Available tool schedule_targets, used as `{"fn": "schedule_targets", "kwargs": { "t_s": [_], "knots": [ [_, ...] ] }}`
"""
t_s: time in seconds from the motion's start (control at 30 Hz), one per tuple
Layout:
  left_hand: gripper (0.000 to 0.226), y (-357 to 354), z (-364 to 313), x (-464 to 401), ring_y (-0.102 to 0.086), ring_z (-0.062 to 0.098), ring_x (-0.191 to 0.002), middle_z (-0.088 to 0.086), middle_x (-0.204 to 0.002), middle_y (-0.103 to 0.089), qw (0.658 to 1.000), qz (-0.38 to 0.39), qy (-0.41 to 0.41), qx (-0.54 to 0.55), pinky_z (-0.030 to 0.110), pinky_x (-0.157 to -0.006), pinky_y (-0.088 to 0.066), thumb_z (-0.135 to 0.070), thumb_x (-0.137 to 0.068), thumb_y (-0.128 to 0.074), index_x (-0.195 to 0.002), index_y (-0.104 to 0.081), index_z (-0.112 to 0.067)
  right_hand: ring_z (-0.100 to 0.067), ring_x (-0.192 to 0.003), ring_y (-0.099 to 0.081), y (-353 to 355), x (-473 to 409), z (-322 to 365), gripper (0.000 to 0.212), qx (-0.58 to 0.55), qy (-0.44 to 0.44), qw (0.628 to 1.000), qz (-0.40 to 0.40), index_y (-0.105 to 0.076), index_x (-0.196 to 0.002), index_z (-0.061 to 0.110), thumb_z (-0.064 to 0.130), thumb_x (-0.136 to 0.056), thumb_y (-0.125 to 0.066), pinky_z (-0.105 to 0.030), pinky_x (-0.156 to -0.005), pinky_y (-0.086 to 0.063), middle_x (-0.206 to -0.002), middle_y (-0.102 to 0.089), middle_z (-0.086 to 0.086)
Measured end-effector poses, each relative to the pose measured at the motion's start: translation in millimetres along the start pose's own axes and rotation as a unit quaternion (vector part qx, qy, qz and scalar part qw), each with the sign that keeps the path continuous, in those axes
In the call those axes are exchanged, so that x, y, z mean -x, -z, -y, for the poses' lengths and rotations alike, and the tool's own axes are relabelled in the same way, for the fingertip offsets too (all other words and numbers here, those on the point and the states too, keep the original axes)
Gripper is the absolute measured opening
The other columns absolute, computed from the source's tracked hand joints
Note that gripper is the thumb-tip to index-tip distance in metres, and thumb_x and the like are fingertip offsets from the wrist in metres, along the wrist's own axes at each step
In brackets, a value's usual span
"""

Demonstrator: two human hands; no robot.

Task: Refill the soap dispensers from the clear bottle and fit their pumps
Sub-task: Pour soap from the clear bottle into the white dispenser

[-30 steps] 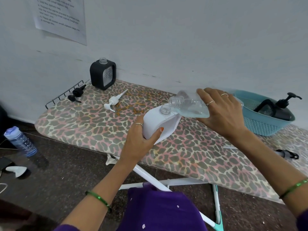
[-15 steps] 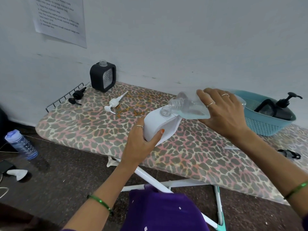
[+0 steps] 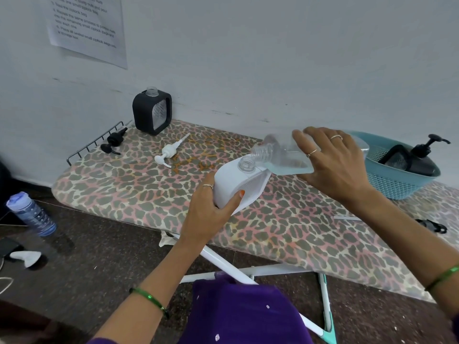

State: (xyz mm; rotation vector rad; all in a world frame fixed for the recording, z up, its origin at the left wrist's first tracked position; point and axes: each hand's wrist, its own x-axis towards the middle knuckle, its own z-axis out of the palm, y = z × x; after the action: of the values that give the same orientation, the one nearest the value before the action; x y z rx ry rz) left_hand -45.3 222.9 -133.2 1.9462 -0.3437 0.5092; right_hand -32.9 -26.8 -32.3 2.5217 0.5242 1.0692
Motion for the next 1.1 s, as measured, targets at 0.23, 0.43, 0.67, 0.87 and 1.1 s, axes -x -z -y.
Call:
{"fn": "schedule_targets", "kwargs": {
  "t_s": [0.23, 0.43, 0.67, 0.87, 1.1],
  "knots": [
    [0.055, 0.6, 0.4, -0.3, -0.055, -0.002, -0.083, -0.013, -0.093, -0.056, 1.0, 0.004, 0.002, 0.004, 0.008, -0.062, -0.04, -0.05, -0.082, -0.069, -0.122, -0.055, -0.014, -0.036, -0.101, -0.06, 1.4, -1.3, -0.3, 0.074, 0.006, 0.004, 1.0, 0.005, -0.042, -0.126, 0.015, 0.018, -0.063, -0.082, -0.045, -0.08, -0.046, -0.115, -0.061, -0.015],
    [0.057, 0.0, 3.0, 0.1, -0.056, 0.011, -0.079, -0.003, -0.091, -0.06, 1.0, 0.006, 0.004, 0.005, 0.013, -0.059, -0.04, -0.059, -0.08, -0.06, -0.119, -0.055, -0.018, -0.037, -0.1, -0.06, 3.1, -3.2, -0.2, 0.075, 0.006, 0.007, 1.0, 0.014, -0.043, -0.126, 0.015, 0.021, -0.063, -0.084, -0.045, -0.081, -0.047, -0.115, -0.061, -0.016],
    [0.057, -1.4, 5.0, -0.8, -0.059, 0.012, -0.083, -0.003, -0.094, -0.061, 1.0, 0.007, 0.008, 0.01, 0.022, -0.06, -0.047, -0.06, -0.08, -0.06, -0.118, -0.055, -0.018, -0.039, -0.1, -0.06, 5.2, -5.0, -0.5, 0.075, -0.002, 0.009, 1.0, 0.019, -0.042, -0.126, 0.014, 0.022, -0.064, -0.084, -0.046, -0.081, -0.047, -0.115, -0.06, -0.018],
    [0.064, -1.2, 4.7, -0.7, -0.059, 0.009, -0.085, -0.006, -0.096, -0.061, 1.0, 0.005, 0.004, 0.009, 0.016, -0.065, -0.047, -0.061, -0.079, -0.059, -0.123, -0.054, -0.014, -0.039, -0.101, -0.059, 5.4, -5.2, -0.3, 0.072, -0.005, 0.009, 1.0, 0.024, -0.043, -0.127, 0.014, 0.022, -0.066, -0.081, -0.047, -0.082, -0.047, -0.116, -0.06, -0.018],
    [0.057, -0.9, 5.6, -0.1, -0.059, 0.015, -0.089, -0.002, -0.098, -0.062, 1.0, 0.009, 0.016, 0.009, 0.028, -0.068, -0.051, -0.061, -0.08, -0.06, -0.119, -0.054, -0.02, -0.039, -0.102, -0.059, 4.9, -4.9, -0.6, 0.076, -0.003, 0.004, 1.0, 0.029, -0.042, -0.127, 0.015, 0.021, -0.065, -0.083, -0.047, -0.083, -0.047, -0.117, -0.06, -0.018]
  ]
}}
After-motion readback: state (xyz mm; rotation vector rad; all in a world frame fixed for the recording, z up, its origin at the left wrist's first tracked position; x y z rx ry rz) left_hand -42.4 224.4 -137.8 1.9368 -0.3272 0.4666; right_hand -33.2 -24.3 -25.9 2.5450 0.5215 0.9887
